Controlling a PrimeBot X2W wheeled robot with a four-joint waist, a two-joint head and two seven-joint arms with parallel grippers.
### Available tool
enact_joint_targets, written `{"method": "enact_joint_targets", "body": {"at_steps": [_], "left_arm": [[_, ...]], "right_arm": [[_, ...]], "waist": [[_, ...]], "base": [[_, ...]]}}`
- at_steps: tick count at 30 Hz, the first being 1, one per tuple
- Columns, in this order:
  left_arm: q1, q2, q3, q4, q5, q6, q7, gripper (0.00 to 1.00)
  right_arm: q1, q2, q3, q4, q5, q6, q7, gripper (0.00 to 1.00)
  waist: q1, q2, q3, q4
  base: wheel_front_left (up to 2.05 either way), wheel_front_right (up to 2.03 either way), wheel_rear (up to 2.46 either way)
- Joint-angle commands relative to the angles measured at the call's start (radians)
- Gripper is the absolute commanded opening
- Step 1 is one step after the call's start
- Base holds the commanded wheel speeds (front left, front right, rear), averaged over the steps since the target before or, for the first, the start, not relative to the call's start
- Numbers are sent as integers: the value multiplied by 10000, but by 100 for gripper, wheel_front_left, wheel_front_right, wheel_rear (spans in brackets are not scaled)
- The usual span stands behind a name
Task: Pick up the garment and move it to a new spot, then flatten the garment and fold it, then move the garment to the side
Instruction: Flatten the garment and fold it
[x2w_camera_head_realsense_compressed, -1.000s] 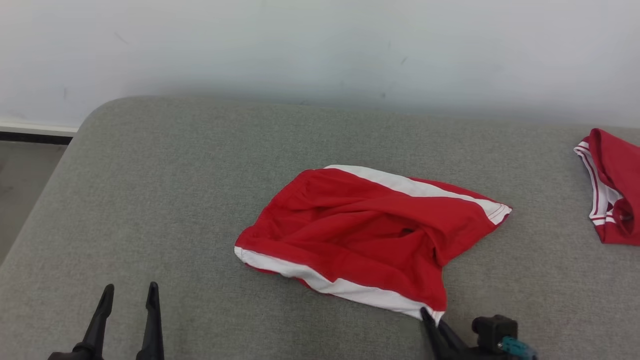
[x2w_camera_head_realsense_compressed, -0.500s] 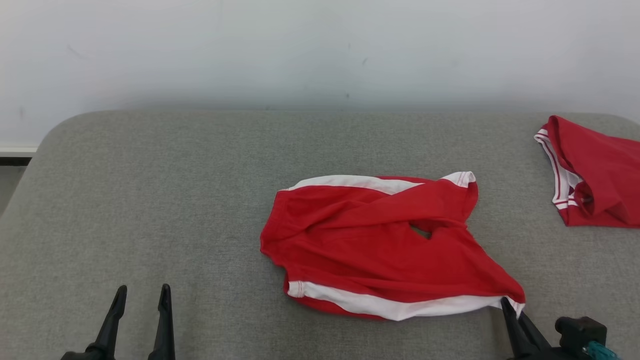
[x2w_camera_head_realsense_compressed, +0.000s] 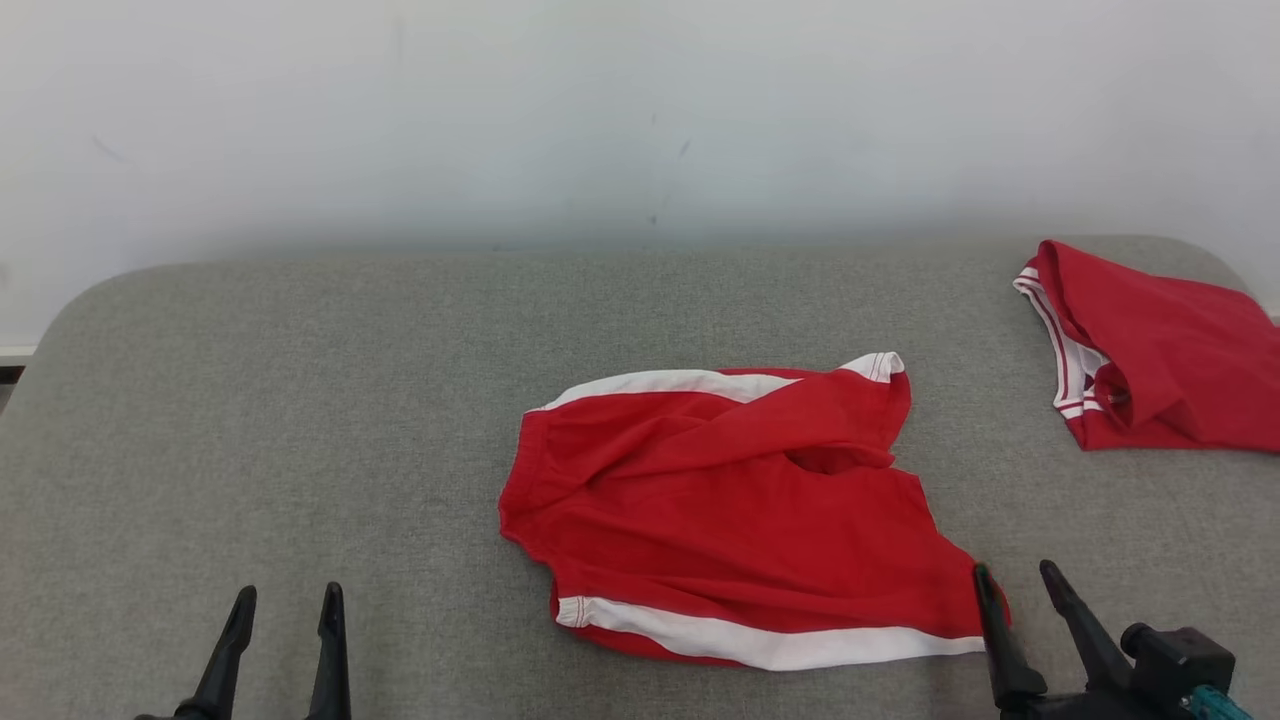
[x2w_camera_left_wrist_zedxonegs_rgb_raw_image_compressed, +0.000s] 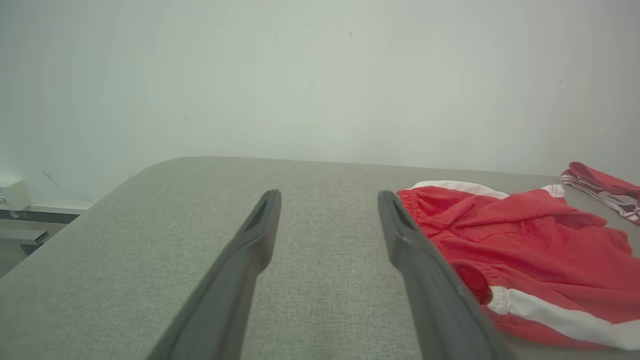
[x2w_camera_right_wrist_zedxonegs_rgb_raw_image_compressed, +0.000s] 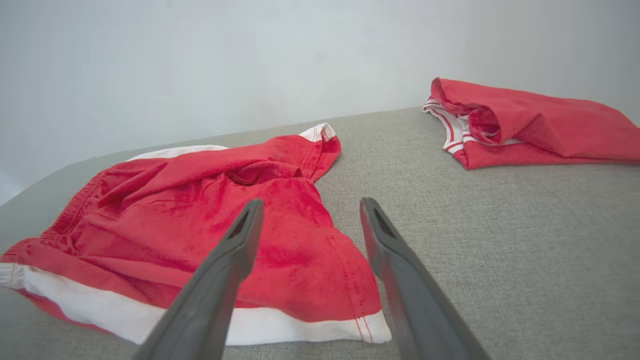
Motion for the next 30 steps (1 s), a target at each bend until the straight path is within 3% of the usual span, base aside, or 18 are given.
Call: {"method": "enact_joint_targets", "body": {"at_steps": [1, 14, 25, 30], "left_arm": [[84, 19, 11, 12, -40, 16, -3, 100], [265, -8, -10, -59, 20, 16, -3, 100], [373, 113, -318, 119, 98, 16, -2, 100], [15, 418, -1345, 439, -48, 16, -2, 100]], "right_arm": [[73, 30, -65, -110, -69, -27, -48, 100], [1590, 867, -1533, -2607, -1115, -27, -46, 100], [1865, 972, -1369, -2507, -1414, -27, -47, 100], [1588, 696, -1207, -1997, -1381, -27, -48, 100]], "waist": [[0, 0, -64, -64], [0, 0, -370, -139], [0, 0, -364, -59], [0, 0, -233, -73]], "base": [[0, 0, 0], [0, 0, 0], [0, 0, 0], [0, 0, 0]]}}
